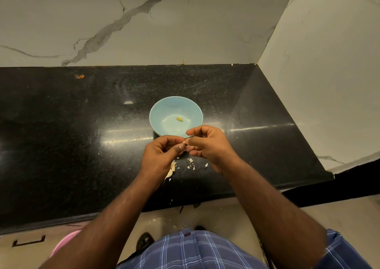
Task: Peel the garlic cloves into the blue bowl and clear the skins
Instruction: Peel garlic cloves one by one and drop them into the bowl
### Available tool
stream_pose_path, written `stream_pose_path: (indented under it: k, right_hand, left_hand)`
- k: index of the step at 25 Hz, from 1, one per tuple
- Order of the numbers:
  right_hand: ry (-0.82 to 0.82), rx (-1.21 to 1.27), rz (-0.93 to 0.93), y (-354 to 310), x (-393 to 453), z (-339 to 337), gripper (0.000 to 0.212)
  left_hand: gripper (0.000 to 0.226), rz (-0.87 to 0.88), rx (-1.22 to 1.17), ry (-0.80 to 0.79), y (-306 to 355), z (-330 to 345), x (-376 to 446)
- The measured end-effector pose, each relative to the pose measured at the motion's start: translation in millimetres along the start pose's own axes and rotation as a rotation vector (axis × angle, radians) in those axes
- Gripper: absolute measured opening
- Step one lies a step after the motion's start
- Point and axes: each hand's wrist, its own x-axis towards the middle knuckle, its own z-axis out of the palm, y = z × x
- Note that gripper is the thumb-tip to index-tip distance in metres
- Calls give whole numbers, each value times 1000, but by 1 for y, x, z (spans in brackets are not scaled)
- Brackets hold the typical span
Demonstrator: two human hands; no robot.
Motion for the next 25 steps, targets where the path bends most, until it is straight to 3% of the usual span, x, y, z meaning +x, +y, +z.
stream_pose_path:
  k: [7, 15, 25]
  right_hand:
    - [-107, 129, -72, 2, -3, 0, 28]
    - [-123, -100, -275, 6, -5, 4, 27]
    - [-72, -318, -263, 14, -5, 4, 28]
  left_hand:
    - [12, -8, -36, 26, -2, -5, 2]
    - [13, -59, -129, 3, -3, -5, 4]
    - [12, -95, -193, 31, -5, -1, -1]
